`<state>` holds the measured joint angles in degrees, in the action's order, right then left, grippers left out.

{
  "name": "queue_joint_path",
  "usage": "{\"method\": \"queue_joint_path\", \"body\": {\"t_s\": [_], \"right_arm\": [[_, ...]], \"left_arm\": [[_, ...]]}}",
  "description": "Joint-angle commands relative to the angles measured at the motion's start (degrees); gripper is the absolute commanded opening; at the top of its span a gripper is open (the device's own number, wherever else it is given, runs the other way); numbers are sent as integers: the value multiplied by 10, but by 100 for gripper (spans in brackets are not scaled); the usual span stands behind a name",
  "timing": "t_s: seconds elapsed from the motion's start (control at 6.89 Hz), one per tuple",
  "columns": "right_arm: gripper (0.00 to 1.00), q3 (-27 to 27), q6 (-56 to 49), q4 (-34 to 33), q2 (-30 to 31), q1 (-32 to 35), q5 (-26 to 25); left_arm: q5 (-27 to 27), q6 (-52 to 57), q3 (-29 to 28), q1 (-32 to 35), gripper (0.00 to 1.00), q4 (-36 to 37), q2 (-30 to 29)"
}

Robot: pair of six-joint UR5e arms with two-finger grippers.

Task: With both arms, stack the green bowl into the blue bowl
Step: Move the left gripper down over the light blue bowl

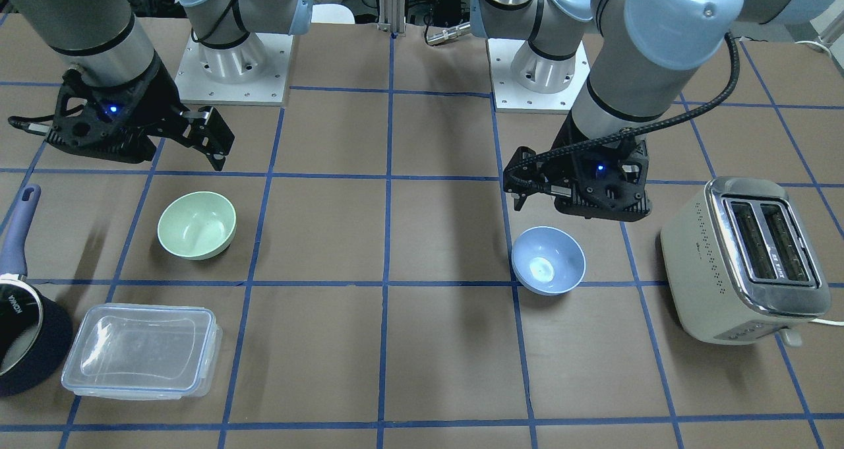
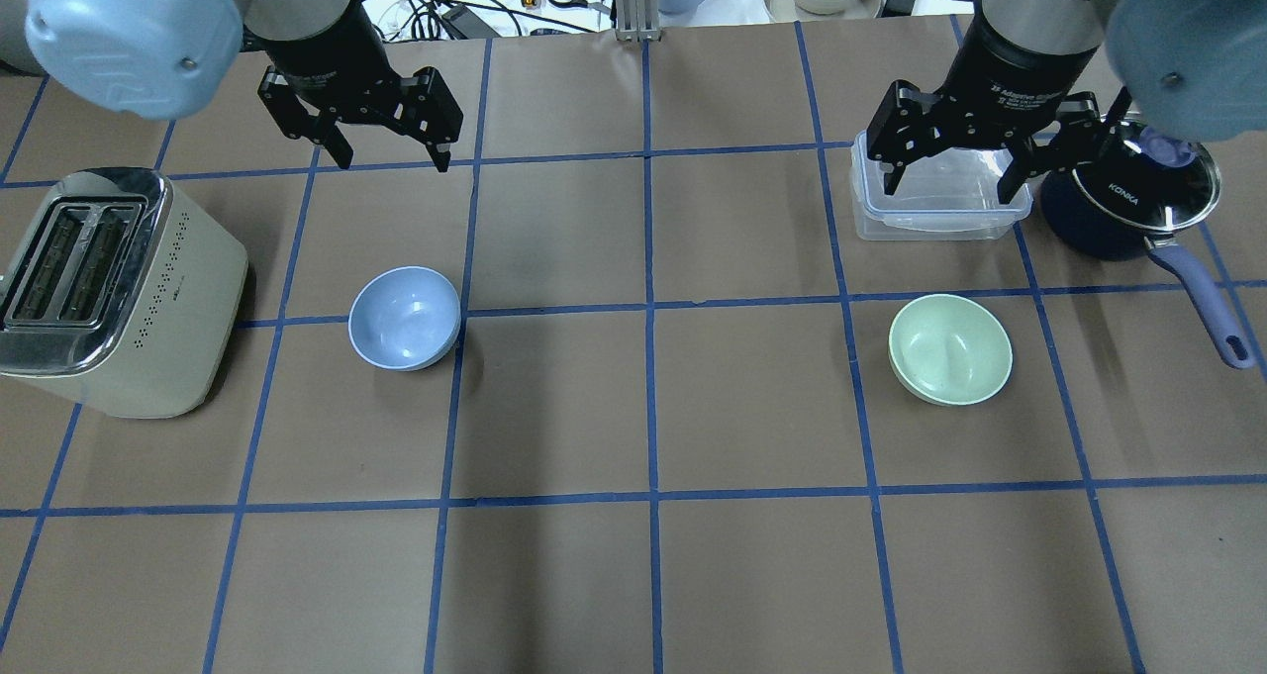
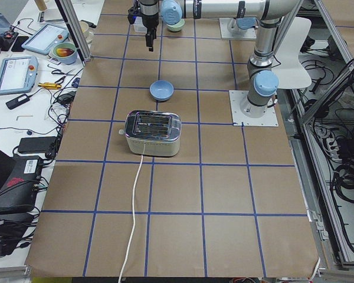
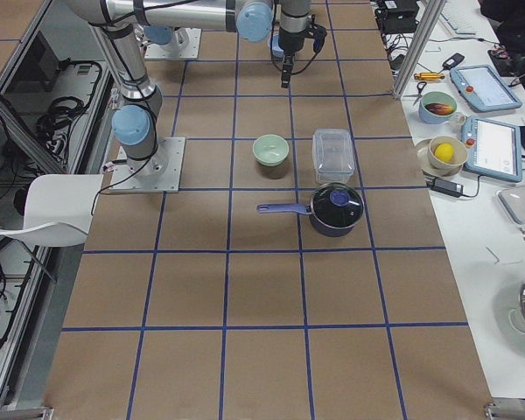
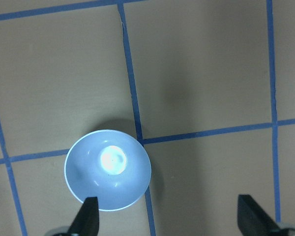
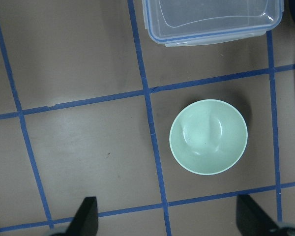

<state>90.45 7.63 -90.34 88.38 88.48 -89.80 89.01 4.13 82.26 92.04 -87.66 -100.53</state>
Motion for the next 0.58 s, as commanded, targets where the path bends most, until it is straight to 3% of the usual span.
{"method": "queue_joint_path", "body": {"t_s": [0.0, 0.44], "right_arm": [[100, 10, 5, 5, 34, 4, -4], [100, 16, -2, 40, 31, 5, -1]], "left_arm": [[-1, -2, -8, 5, 100, -21, 4], [-1, -3, -2, 5, 100, -22, 3]]}}
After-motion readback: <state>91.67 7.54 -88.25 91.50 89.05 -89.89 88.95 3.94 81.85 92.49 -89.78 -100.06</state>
